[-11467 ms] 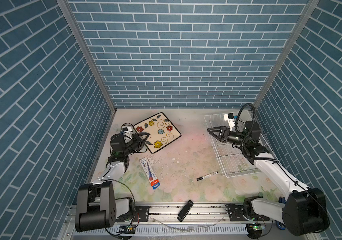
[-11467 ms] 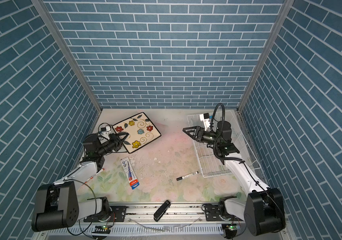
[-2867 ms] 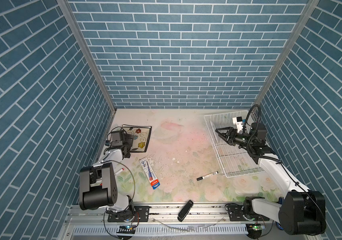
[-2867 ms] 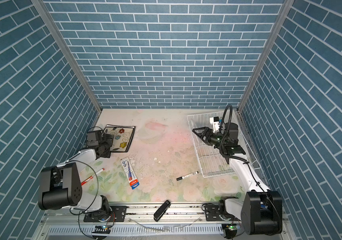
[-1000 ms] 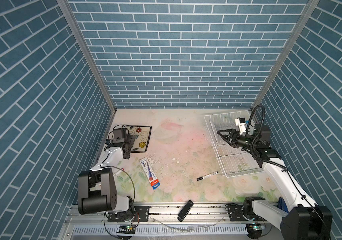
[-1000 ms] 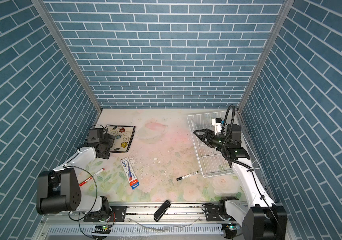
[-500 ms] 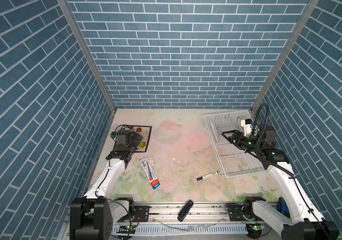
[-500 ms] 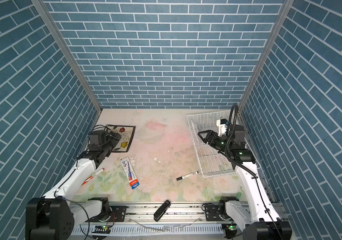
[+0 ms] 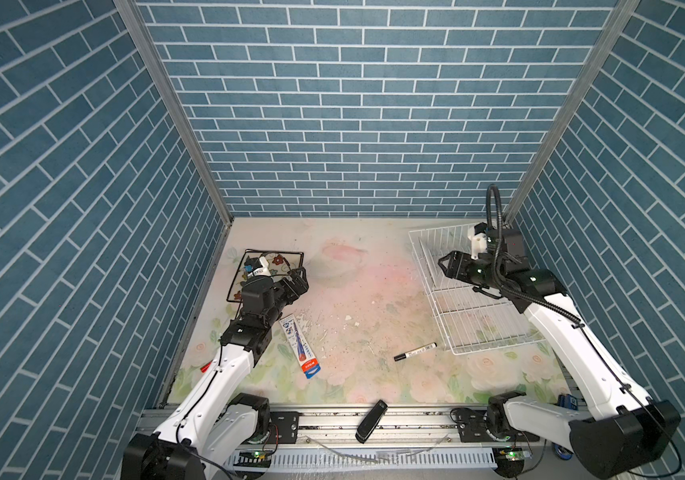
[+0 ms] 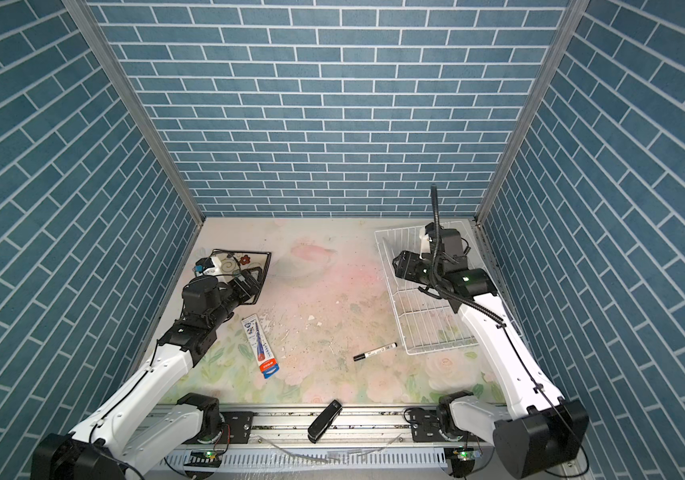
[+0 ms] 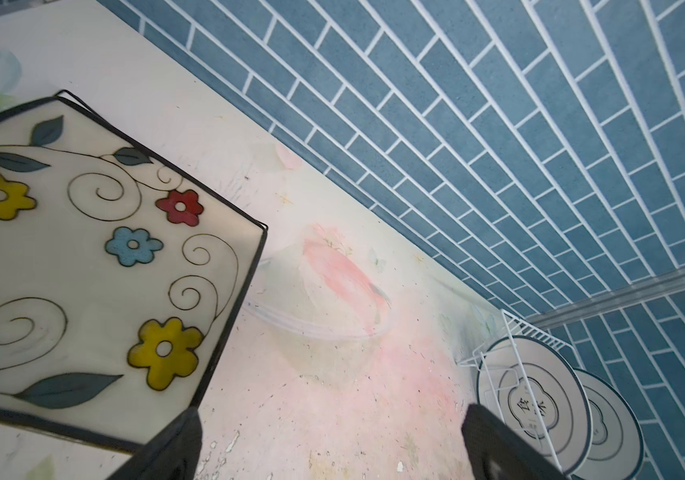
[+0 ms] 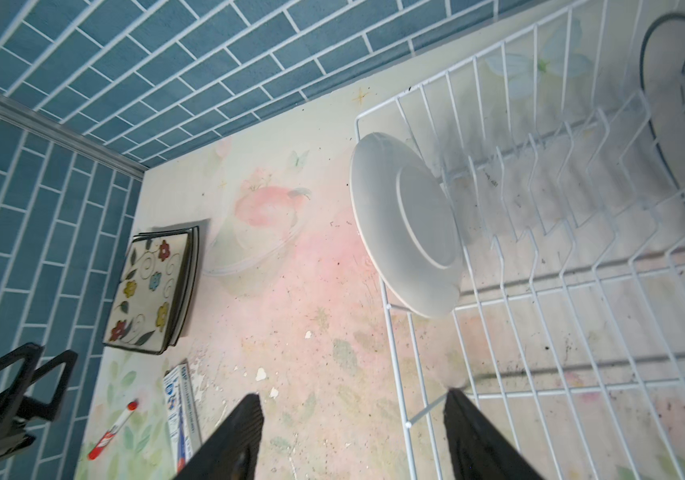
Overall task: Unload the plates from the dish rack
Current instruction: 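Raise the left gripper off the plate while the right gripper reaches into the rack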
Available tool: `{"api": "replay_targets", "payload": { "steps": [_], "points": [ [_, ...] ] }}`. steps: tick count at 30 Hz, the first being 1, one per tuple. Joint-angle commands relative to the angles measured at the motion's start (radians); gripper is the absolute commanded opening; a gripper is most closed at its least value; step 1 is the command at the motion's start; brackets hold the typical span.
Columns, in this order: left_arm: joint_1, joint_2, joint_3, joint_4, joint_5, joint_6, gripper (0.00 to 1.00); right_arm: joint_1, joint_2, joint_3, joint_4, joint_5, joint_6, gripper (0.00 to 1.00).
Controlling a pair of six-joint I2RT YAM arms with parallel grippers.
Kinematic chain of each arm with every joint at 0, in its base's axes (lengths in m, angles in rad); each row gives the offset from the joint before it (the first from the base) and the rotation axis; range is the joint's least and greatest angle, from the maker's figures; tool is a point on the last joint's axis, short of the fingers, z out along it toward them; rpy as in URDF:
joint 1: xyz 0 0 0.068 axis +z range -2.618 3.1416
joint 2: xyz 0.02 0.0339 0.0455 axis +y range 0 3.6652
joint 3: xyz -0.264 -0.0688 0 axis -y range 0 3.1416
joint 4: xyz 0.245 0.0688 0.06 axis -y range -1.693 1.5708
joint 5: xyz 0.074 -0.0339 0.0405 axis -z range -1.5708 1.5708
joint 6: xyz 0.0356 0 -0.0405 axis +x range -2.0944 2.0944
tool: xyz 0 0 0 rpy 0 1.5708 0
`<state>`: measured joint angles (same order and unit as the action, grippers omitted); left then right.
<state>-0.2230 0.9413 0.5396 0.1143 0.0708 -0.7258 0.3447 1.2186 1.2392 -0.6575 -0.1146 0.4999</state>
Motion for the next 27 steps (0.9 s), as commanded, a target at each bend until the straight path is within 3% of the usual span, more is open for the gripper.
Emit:
{"api": "replay_targets", "payload": {
  "steps": [1, 9, 16, 21, 27],
  "points": [
    [-0.040, 0.024, -0.025, 0.096, 0.059, 0.009, 1.00, 0.056, 0.116, 0.144, -0.167, 0.269, -0.063, 0.68],
    [-0.095, 0.131, -0.012, 0.126, 0.096, 0.007, 1.00, 0.217, 0.418, 0.455, -0.372, 0.585, -0.150, 0.68],
    [-0.128, 0.159, -0.012, 0.127, 0.091, -0.004, 1.00, 0.281, 0.638, 0.704, -0.526, 0.688, -0.181, 0.70],
    [-0.147, 0.153, -0.013, 0.127, 0.102, 0.007, 1.00, 0.289, 0.803, 0.895, -0.692, 0.847, -0.150, 0.71],
    [-0.160, 0.157, -0.012, 0.129, 0.102, 0.002, 1.00, 0.294, 0.923, 1.016, -0.764, 0.853, -0.167, 0.66]
  ]
}}
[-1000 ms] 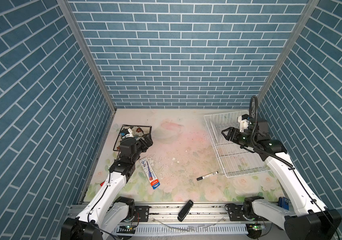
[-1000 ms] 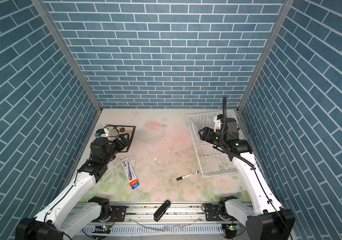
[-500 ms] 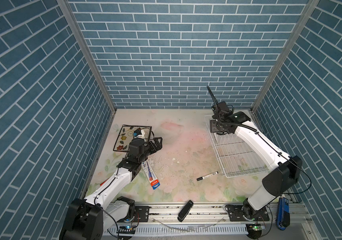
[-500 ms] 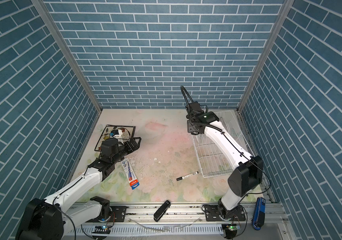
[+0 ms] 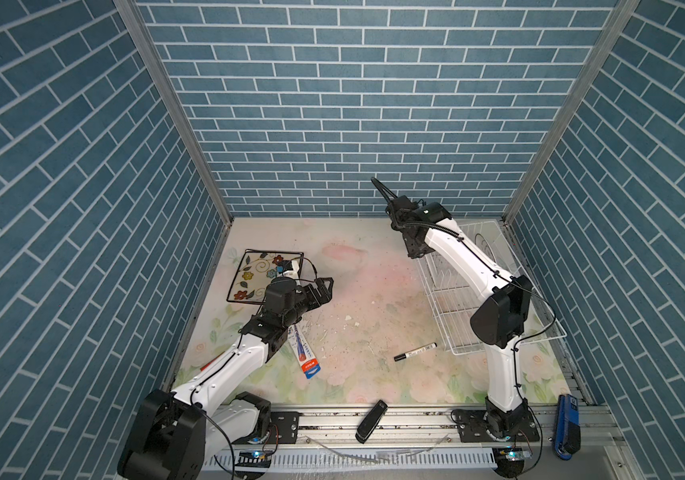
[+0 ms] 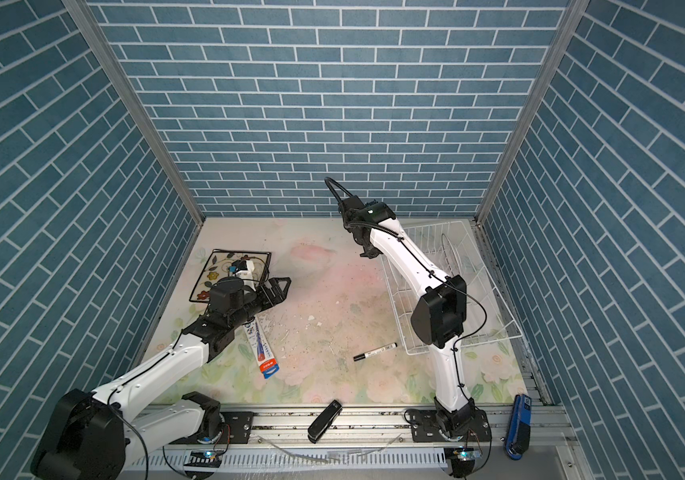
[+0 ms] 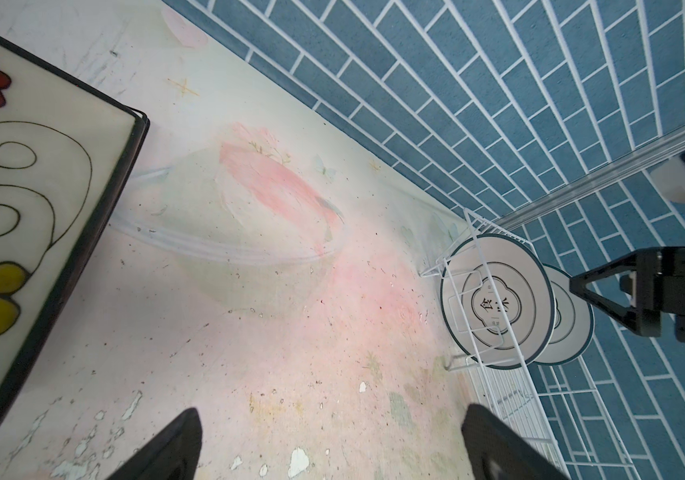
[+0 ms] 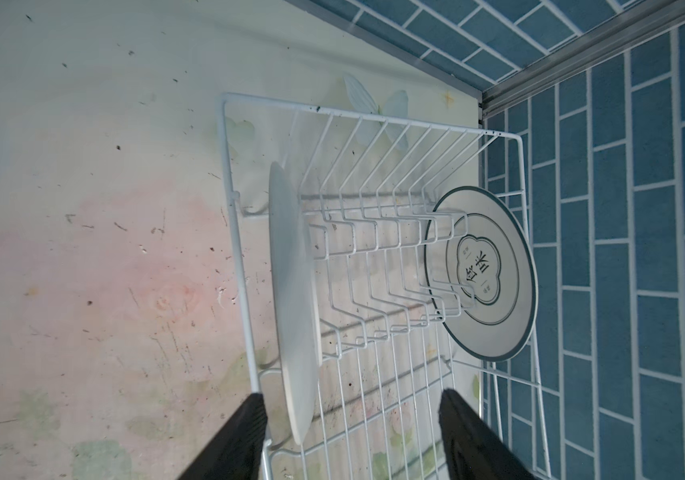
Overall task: Unload the plates from the dish rack
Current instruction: 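Raise the left gripper off the plate while the right gripper reaches into the rack, then close the right gripper on the rim of the nearest white plate in the rack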
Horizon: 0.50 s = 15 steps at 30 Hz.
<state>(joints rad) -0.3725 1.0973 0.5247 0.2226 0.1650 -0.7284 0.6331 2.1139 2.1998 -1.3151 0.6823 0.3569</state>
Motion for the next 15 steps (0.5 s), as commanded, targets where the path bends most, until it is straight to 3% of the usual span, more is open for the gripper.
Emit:
{"api": "replay_targets", "payload": {
  "steps": [1, 15],
  "points": [
    [-0.012, 0.001, 0.003, 0.021, 0.008, 0.005, 1.00, 0.005, 0.035, 0.058, -0.105, 0.054, -0.027, 0.66],
    [-0.024, 0.038, 0.016, 0.035, 0.018, -0.007, 1.00, 0.006, 0.112, 0.068, -0.065, 0.021, -0.059, 0.55]
  ]
}}
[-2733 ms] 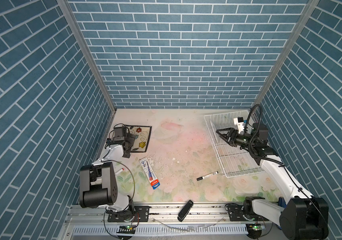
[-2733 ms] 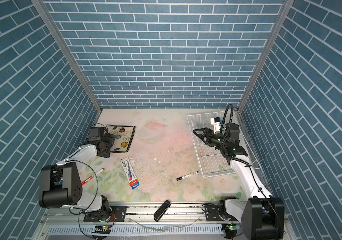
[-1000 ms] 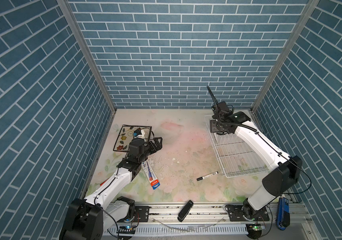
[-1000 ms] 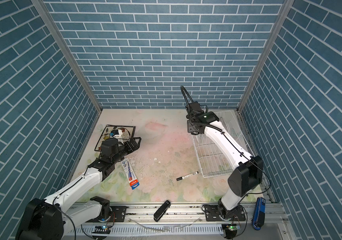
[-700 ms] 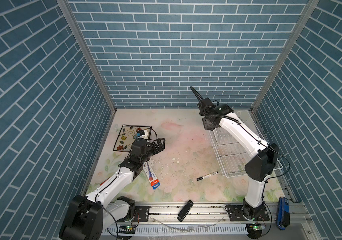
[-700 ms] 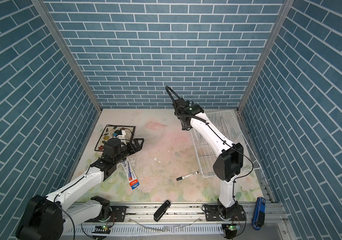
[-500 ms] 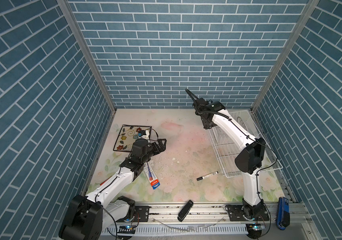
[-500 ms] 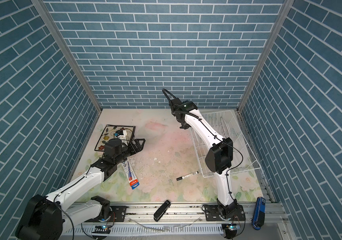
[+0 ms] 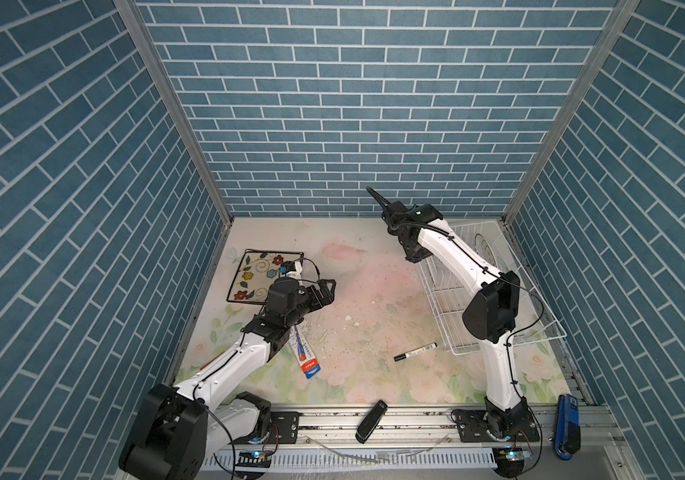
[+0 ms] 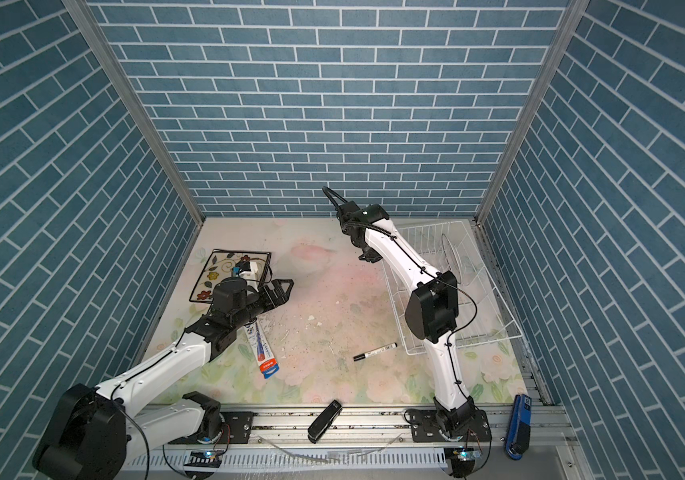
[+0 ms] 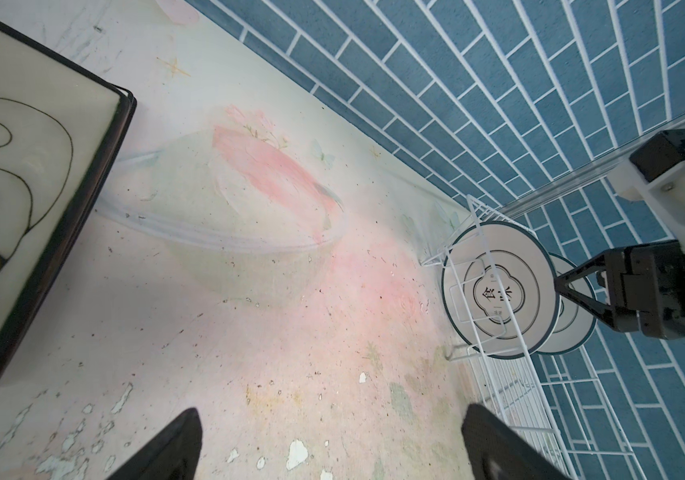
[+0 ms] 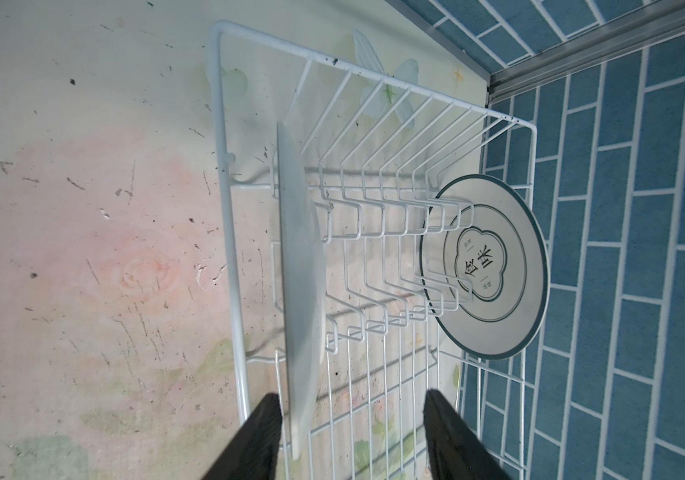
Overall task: Unload the plates from the dish rack
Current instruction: 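Close the right gripper on the rim of the nearest white plate in the rack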
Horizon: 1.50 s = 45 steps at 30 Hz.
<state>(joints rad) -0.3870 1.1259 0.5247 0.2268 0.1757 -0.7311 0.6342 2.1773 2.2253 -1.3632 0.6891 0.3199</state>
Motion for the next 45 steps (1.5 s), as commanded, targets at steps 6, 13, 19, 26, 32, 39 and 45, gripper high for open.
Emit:
{"api": "replay_targets", "payload": {
  "steps": [6, 13, 19, 26, 32, 39, 45],
  "points": [
    [-0.012, 0.026, 0.017, 0.037, 0.009, -0.006, 1.00, 0.004, 0.083, 0.065, -0.019, 0.040, -0.027, 0.49],
    [-0.012, 0.038, 0.023, 0.034, 0.013, -0.003, 1.00, -0.005, 0.104, 0.066, -0.024, 0.042, -0.016, 0.40],
    [-0.013, 0.049, 0.026, 0.032, 0.016, -0.003, 1.00, -0.014, 0.111, 0.062, -0.031, 0.059, -0.011, 0.37],
    [-0.012, 0.075, 0.037, 0.048, 0.047, -0.011, 1.00, -0.020, 0.117, 0.057, -0.047, 0.079, 0.012, 0.32],
    [-0.013, 0.080, 0.043, 0.030, 0.036, -0.009, 1.00, -0.022, 0.113, 0.033, -0.035, 0.080, 0.011, 0.27],
    [-0.012, 0.080, 0.044, 0.023, 0.037, -0.003, 1.00, -0.025, 0.108, 0.005, -0.017, 0.071, 0.013, 0.23],
    [-0.013, 0.081, 0.048, 0.020, 0.035, -0.003, 1.00, -0.027, 0.105, 0.000, -0.019, 0.060, 0.019, 0.26]
  ]
}}
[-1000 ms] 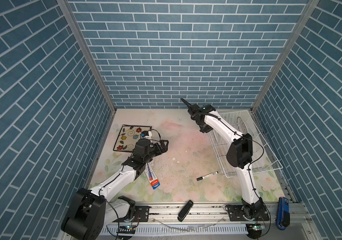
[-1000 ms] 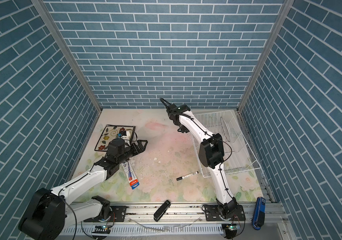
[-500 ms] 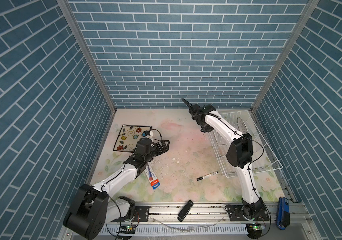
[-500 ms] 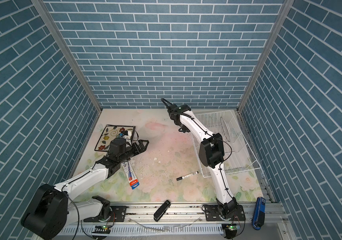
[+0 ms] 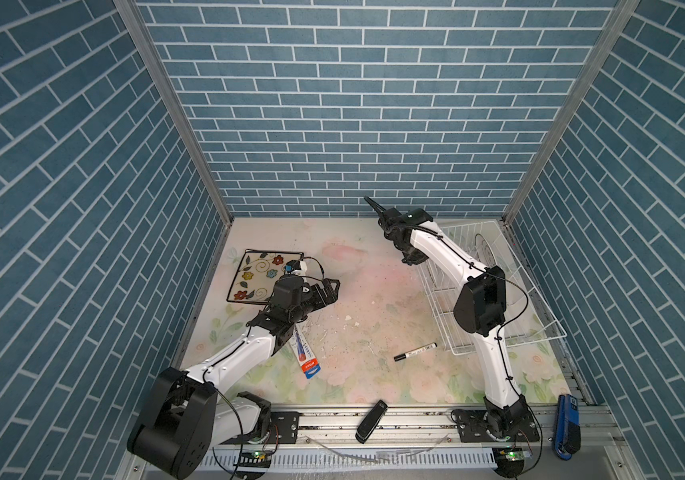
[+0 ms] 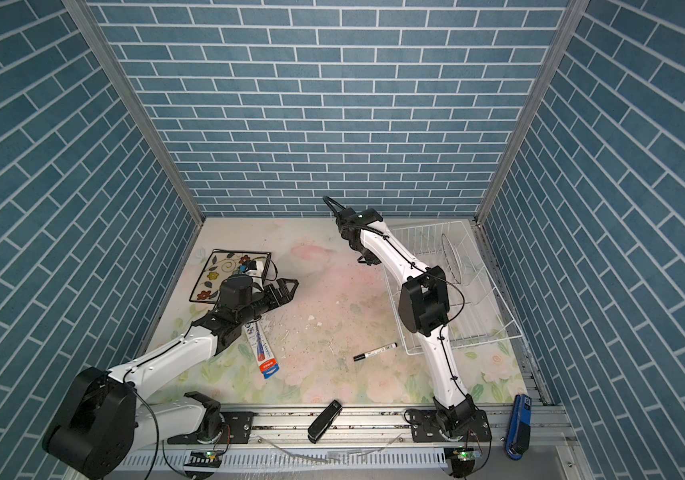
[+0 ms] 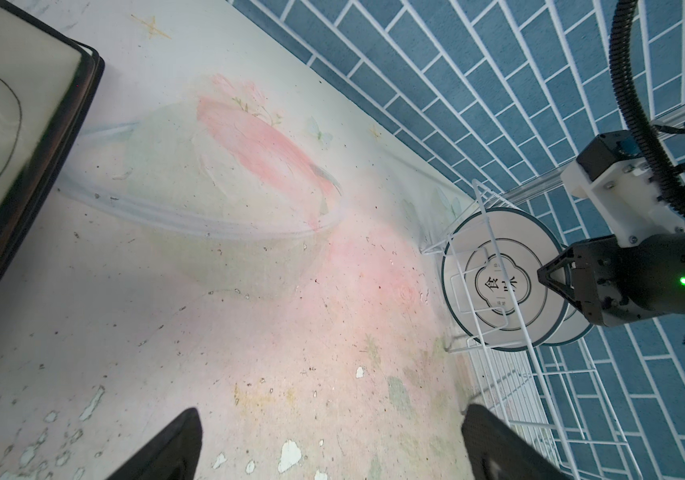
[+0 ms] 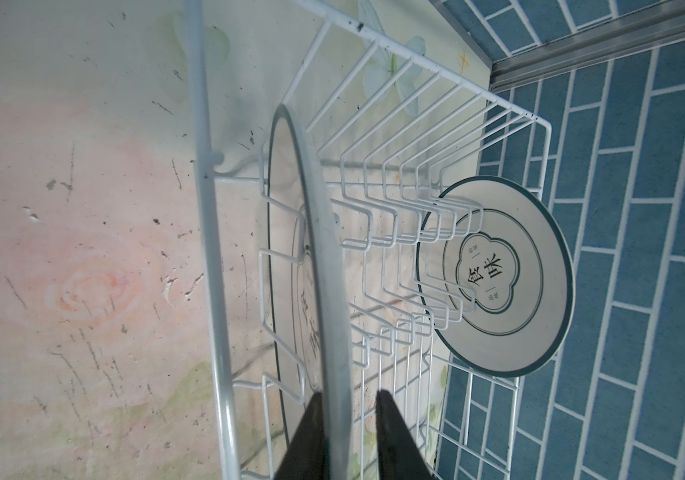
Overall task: Unload the plates from the dish rack
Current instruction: 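Close the right gripper on the rim of the nearest white plate in the rack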
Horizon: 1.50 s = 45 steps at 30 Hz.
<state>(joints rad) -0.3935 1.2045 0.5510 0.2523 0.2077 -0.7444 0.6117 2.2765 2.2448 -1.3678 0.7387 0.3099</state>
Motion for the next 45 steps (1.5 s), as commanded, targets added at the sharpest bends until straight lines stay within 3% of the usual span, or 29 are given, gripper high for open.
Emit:
{"api": "replay_targets", "payload": {
  "steps": [1, 6, 14, 45],
  "points": [
    [-0.006, 0.003, 0.021, -0.005, 0.002, 0.010, 1.00, -0.004, 0.005, -0.019, -0.016, 0.009, 0.032, 0.27],
    [-0.006, 0.004, 0.021, -0.007, 0.001, 0.010, 1.00, -0.006, -0.028, -0.041, 0.007, 0.000, 0.037, 0.35],
    [-0.007, 0.001, 0.018, -0.012, -0.001, 0.012, 1.00, -0.004, -0.045, -0.074, 0.032, -0.023, 0.044, 0.36],
    [-0.007, 0.018, 0.027, -0.022, -0.004, 0.007, 1.00, -0.009, -0.051, -0.091, 0.036, 0.011, 0.052, 0.14]
  ]
}}
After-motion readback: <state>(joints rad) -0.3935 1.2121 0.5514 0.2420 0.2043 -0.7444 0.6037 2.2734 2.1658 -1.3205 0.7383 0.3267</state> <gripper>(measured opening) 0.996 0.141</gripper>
